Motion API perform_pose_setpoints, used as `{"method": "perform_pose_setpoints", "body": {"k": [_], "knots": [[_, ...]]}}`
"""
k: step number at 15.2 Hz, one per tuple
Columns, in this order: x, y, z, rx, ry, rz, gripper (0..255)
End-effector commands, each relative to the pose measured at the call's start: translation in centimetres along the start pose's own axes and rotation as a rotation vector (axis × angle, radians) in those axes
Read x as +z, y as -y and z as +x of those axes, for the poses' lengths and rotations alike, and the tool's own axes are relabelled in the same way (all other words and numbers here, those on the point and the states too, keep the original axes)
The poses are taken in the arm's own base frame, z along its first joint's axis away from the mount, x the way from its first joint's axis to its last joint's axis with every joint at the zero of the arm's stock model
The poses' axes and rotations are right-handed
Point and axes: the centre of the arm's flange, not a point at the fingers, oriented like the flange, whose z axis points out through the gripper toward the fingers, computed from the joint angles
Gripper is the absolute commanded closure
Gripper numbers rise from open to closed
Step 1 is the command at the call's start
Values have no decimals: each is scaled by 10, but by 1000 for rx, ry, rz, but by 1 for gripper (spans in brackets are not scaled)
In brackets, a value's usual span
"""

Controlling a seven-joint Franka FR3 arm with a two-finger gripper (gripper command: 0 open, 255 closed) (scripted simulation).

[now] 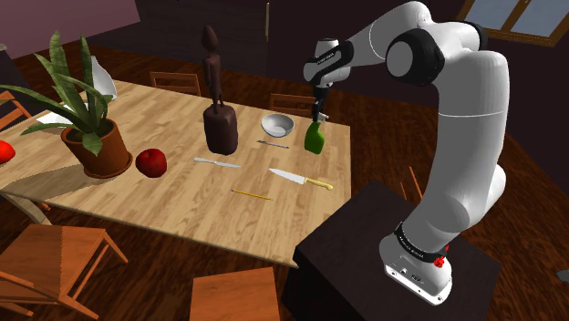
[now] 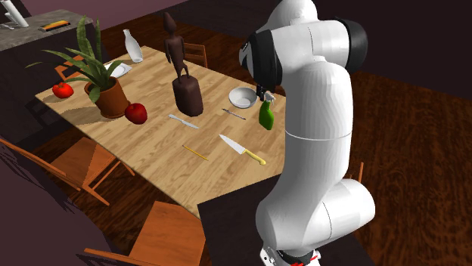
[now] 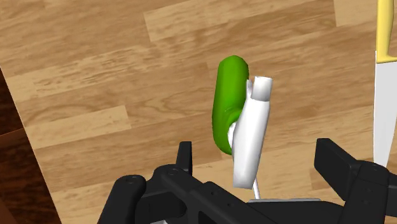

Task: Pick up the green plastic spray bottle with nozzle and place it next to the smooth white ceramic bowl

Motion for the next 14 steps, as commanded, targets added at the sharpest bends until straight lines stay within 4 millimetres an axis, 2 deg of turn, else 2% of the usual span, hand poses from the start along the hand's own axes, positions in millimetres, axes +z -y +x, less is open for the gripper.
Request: {"method": "perform_pose_setpoints", "body": {"k": [1, 2, 6, 14], "knots": [[0, 0, 0, 0, 0, 0, 0], [0, 0, 0, 0, 0, 0, 0], [-50, 0, 0, 0, 0, 0, 0], [-50, 0, 0, 0, 0, 0, 0]]}}
